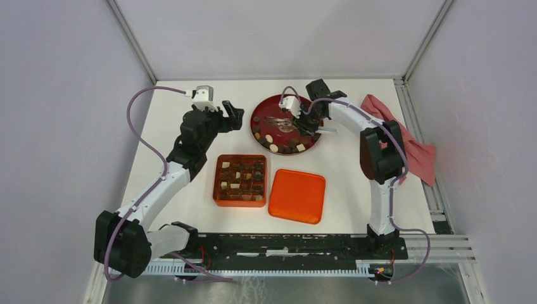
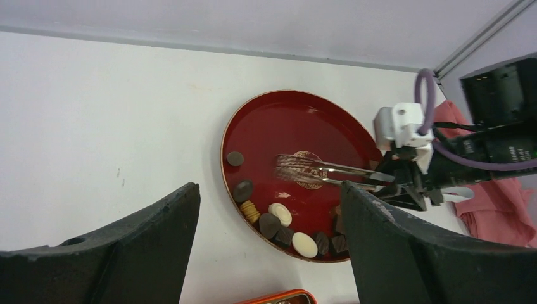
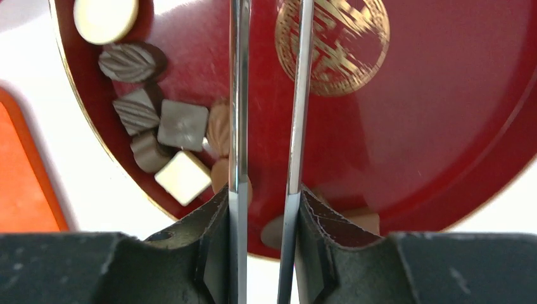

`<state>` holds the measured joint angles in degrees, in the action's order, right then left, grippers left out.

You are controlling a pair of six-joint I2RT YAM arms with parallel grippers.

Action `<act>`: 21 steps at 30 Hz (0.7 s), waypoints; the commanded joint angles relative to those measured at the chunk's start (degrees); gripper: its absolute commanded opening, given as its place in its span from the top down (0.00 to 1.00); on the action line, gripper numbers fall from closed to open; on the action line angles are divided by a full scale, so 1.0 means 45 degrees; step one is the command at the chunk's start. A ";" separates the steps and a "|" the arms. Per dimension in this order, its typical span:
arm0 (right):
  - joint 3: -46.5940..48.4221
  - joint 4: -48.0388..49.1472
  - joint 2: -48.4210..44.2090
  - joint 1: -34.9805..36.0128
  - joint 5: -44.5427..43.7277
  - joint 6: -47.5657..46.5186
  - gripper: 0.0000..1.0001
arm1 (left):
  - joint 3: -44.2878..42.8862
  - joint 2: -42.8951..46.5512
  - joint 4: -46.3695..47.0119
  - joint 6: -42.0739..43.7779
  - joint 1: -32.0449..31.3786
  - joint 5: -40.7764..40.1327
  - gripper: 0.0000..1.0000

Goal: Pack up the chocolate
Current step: Move the fake chocolate to the plate.

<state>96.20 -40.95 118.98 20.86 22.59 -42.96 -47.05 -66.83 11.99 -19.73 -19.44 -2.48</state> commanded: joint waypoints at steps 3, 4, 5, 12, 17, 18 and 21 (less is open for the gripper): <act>0.1143 0.0044 0.0676 0.0762 -0.0286 -0.0160 0.62 | 0.0464 0.0702 0.0903 0.1043 -0.0623 -0.1406 0.13; 0.1196 0.0023 0.0741 0.0774 -0.0278 -0.0174 0.62 | 0.0549 0.0780 0.0951 0.1127 -0.0721 -0.1520 0.13; 0.1147 0.0010 0.0725 0.0779 -0.0237 -0.0180 0.62 | 0.0586 0.0836 0.1008 0.1181 -0.0800 -0.1605 0.13; 0.0899 0.0178 0.0718 0.0798 -0.0505 -0.0403 0.61 | 0.0601 0.0849 0.0988 0.1317 -0.1051 -0.2021 0.12; 0.1000 0.0310 0.0836 0.0810 -0.0623 -0.0434 0.60 | 0.0698 0.0922 0.1024 0.1267 -0.1090 -0.2186 0.12; 0.1151 0.0231 0.0947 0.0808 -0.0622 -0.0424 0.60 | 0.0722 0.0934 0.1017 0.1267 -0.1090 -0.2205 0.12; 0.1454 -0.0046 0.1177 0.0820 -0.0415 -0.0515 0.60 | 0.0748 0.0954 0.1032 0.1256 -0.1113 -0.2258 0.12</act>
<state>98.87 -41.43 122.98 24.60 20.34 -44.10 -43.94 -64.01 13.85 -16.53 -24.14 -10.63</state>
